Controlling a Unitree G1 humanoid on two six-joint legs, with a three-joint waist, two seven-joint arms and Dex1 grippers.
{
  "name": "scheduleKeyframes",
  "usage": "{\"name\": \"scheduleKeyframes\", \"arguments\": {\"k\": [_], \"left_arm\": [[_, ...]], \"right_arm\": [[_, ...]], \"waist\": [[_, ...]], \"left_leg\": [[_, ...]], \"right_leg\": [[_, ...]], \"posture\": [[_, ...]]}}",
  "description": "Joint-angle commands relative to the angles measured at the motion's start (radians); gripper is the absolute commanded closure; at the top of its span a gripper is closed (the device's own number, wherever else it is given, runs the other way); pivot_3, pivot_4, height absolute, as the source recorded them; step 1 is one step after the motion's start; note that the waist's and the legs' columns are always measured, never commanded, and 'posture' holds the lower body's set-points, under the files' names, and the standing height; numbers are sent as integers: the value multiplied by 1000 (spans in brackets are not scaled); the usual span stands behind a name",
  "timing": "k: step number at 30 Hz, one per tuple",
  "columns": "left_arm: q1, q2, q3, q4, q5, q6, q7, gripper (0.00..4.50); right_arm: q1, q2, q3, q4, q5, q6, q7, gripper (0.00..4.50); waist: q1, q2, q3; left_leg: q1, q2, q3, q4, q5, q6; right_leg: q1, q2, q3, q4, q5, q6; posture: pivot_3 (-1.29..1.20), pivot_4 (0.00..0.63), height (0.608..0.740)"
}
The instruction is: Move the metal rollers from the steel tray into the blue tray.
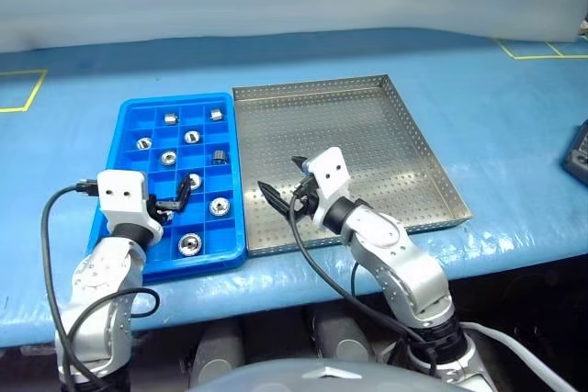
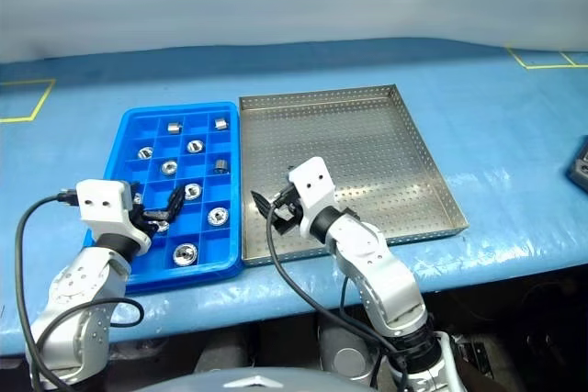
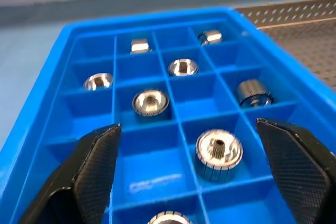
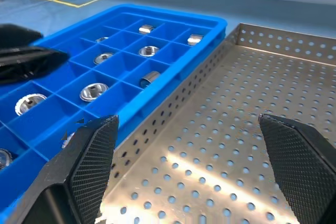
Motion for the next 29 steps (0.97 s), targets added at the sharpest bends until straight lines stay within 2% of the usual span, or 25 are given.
{"name": "scheduleKeyframes", "arguments": {"k": [1,7,16,20,29], "left_arm": [[1,20,0,-20,-10,-66,-30,29],[28,81,-80,-7,12,-188,-136,29],[-5,62,-143,43,-12,-220,-163,29],[25,91,-187,41,-16,-213,-216,29],[49,77,-186,33,-30,-210,-197,29]], "right_arm": [[6,-24,-33,-45,15,-28,24,0],[21,-164,-37,-9,-12,-25,103,0],[35,-178,-56,-25,8,-17,126,0],[50,-194,-57,-35,22,-14,150,0],[32,-202,-59,-18,22,-14,165,0]], "waist": [[-6,0,0],[-14,0,0],[-37,0,0],[-42,0,0],[-48,0,0]], "left_leg": [[0,0,0,0,0,0],[0,0,1,0,0,0],[1,0,1,0,0,0],[1,0,1,0,0,0],[2,0,1,0,0,0]], "right_leg": [[0,0,0,0,0,0],[0,0,1,0,0,0],[0,0,1,1,0,0],[0,0,1,1,0,0],[1,0,1,2,0,0]], "posture": [[-140,150,740],[-141,150,740],[-167,150,740],[-172,150,740],[-146,150,740]]}}
